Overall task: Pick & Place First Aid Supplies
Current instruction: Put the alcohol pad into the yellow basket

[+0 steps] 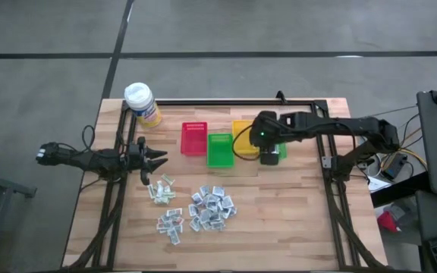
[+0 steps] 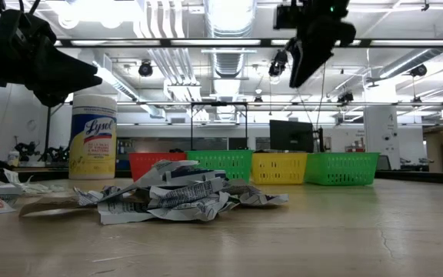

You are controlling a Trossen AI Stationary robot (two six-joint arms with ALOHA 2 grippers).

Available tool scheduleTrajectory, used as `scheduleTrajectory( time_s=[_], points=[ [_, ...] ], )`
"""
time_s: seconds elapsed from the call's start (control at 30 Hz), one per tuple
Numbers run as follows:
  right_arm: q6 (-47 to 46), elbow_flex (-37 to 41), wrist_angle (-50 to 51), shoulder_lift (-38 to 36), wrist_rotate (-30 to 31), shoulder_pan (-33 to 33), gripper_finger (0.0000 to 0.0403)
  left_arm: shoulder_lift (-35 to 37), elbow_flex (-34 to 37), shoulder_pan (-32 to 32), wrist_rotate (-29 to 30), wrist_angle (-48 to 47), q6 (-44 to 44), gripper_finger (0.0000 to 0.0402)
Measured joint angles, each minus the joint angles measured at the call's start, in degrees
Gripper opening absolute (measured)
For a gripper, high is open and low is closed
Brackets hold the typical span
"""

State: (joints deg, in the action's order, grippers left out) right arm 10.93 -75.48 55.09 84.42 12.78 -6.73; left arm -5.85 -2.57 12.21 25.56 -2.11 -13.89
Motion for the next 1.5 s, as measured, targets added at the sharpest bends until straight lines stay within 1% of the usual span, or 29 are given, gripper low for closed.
scheduleTrajectory(
  time_s=[0.3, 0.43, 0.6, 0.77, 0.9, 1.1, 1.37, 1.5],
  points=[
    [-5.61, -3.96, -0.61, -0.02, -0.01, 7.81, 0.0123, 0.00, 0.00, 0.00, -0.02, 0.00, -0.01, 0.0131],
    [-8.78, -4.18, -2.01, -0.02, -2.57, 11.09, 0.0121, 0.00, 0.00, -0.02, 0.00, 0.00, -0.02, 0.0131],
    [-14.23, -4.00, -4.37, -0.02, -4.54, 15.06, 0.0127, 0.00, 0.00, 0.00, 0.00, 0.00, 0.10, 0.0131],
    [-21.67, -4.00, -5.13, -0.02, -5.33, 18.23, 0.0129, 0.00, 0.00, -0.02, 1.06, 0.00, 3.77, 0.0131],
    [-27.26, -3.98, -4.77, -0.02, -5.34, 19.79, 0.0122, 0.02, 0.00, -0.04, 1.15, 0.00, 3.28, 0.0131],
    [-28.22, -3.94, -5.25, -0.01, -5.50, 22.15, 0.0112, 0.02, 0.00, -0.04, 1.23, 0.00, 3.06, 0.0131],
    [-32.60, -3.88, -13.09, 0.98, -5.55, 22.63, 0.0101, 0.00, 0.00, -0.04, 1.38, 0.01, 2.99, 0.0131],
    [-32.11, -3.74, -15.58, 0.98, -5.75, 22.63, 0.0097, 0.02, 0.00, -0.04, 1.36, 0.00, 2.95, 0.0131]
  ],
)
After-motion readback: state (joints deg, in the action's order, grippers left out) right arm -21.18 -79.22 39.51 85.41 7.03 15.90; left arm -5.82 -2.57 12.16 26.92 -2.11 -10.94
